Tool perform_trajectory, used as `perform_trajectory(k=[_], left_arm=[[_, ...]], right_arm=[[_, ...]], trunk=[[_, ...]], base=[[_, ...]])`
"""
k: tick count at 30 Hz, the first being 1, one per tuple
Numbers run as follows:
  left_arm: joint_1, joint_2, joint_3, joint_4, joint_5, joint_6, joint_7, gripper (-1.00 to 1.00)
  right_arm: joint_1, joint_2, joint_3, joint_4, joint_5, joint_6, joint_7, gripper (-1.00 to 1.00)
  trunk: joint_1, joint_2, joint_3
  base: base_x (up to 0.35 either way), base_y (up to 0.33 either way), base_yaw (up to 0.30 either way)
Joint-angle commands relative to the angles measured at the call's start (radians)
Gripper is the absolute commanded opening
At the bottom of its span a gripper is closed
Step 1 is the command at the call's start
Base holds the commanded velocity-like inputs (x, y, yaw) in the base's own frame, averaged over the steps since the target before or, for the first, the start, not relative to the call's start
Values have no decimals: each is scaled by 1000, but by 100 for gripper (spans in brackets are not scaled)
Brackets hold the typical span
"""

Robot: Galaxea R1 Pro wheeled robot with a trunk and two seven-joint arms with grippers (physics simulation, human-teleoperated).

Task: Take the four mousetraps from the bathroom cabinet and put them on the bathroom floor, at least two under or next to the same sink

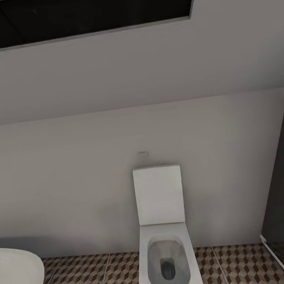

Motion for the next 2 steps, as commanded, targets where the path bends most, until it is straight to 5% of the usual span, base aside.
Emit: perform_trajectory(k=[1,2], left_arm=[[-1,0,-8,0,8,-2,3,100],[-1,0,-8,0,8,-2,3,100]], right_arm=[[-1,0,8,3,-10,-6,0,100],[-1,0,8,3,-10,-6,0,100]], trunk=[[0,-1,-1],[0,-1,-1]], base=[[0,0,0],[0,0,0]])
